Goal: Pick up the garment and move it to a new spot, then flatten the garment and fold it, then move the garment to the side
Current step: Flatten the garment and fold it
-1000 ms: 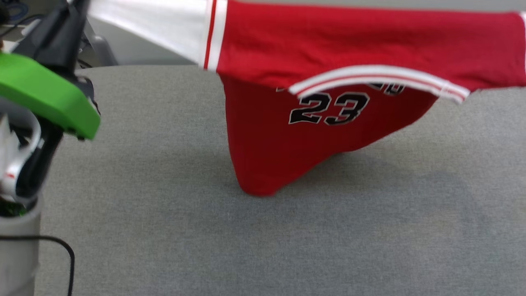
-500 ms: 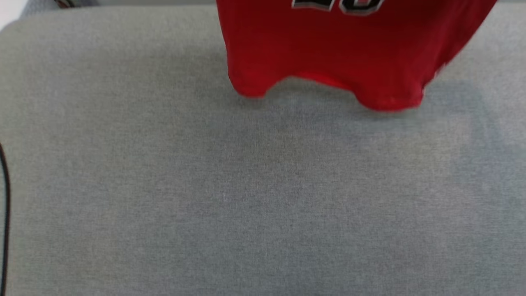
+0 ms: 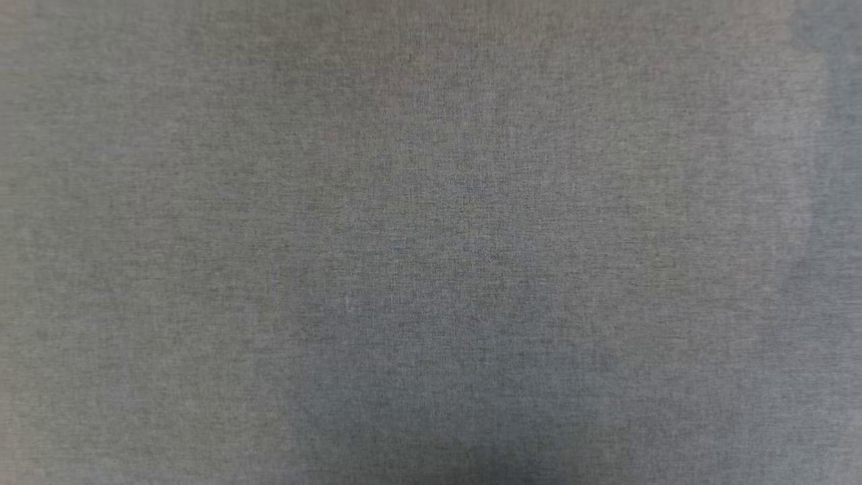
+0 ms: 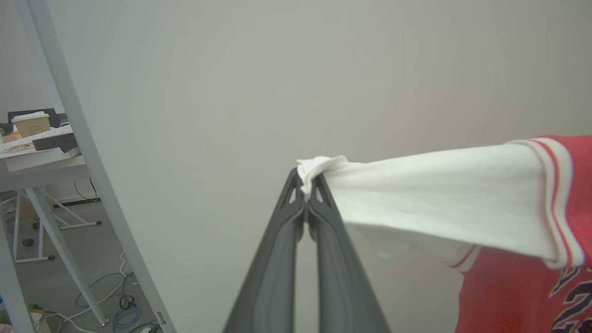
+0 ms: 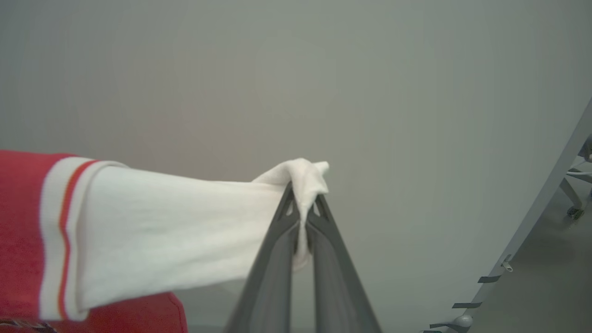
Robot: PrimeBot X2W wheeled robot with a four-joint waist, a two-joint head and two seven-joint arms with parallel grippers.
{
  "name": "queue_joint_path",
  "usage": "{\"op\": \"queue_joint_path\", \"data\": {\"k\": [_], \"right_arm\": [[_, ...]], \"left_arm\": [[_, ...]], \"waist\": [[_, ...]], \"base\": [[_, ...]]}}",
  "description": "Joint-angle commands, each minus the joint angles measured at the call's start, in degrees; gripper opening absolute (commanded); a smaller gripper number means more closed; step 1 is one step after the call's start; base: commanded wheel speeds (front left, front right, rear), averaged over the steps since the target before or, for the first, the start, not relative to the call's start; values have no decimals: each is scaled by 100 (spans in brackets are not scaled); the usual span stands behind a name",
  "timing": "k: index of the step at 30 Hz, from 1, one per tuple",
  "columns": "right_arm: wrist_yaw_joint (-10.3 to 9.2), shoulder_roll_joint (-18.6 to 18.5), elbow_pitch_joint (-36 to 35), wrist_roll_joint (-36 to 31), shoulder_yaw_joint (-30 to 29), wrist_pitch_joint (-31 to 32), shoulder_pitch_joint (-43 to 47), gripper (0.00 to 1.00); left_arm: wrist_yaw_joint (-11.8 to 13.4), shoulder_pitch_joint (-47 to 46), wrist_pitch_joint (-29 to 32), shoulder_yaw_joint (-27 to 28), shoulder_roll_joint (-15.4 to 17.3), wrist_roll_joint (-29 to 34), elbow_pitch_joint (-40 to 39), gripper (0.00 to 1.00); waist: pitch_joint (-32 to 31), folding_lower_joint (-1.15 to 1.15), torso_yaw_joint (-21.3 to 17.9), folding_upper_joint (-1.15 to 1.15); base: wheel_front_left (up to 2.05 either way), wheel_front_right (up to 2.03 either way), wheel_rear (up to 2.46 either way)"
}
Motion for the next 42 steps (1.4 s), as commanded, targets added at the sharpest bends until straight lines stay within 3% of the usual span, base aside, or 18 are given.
{"op": "queue_joint_path", "data": {"k": [1, 10, 18, 19, 23, 29, 42], "right_arm": [[-11, -3, 188, -108, -8, -183, -147, 0], [-11, 255, 1085, -133, 382, -933, -117, 0], [-11, 250, 1501, 208, 800, -1274, 1062, 0], [-11, 242, 1580, 395, 946, -1271, 1647, 0], [-11, 210, 1627, 658, 1032, -1207, 2425, 0], [-11, 82, 1442, 1081, 1315, -758, 3701, 0], [-11, -93, 938, 1716, 1013, -142, 5748, 0]], "left_arm": [[54, -166, -198, 34, -6, 81, 202, 0], [-58, -114, -1103, -202, -265, 56, 1343, 0], [-131, 1230, -1601, -399, -486, -249, 1835, 0], [-145, 1896, -1714, -486, -532, -378, 1948, 0], [-155, 2763, -1800, -550, -579, -580, 2031, 0], [-164, 3992, -1627, -703, -512, -874, 2045, 0], [-127, 6253, -689, -860, -188, -1519, 1241, 0]], "waist": [[397, -2, -19, 0], [389, -2, 55, 0], [-26, -2, 144, 0], [-277, -2, 161, 0], [-659, -2, 180, 0], [-1253, -2, 190, 0], [-2422, -2, 156, 0]], "base": [[0, 0, 0], [0, 0, 0], [0, 0, 0], [0, 0, 0], [0, 0, 0], [0, 0, 0], [0, 0, 0]]}}
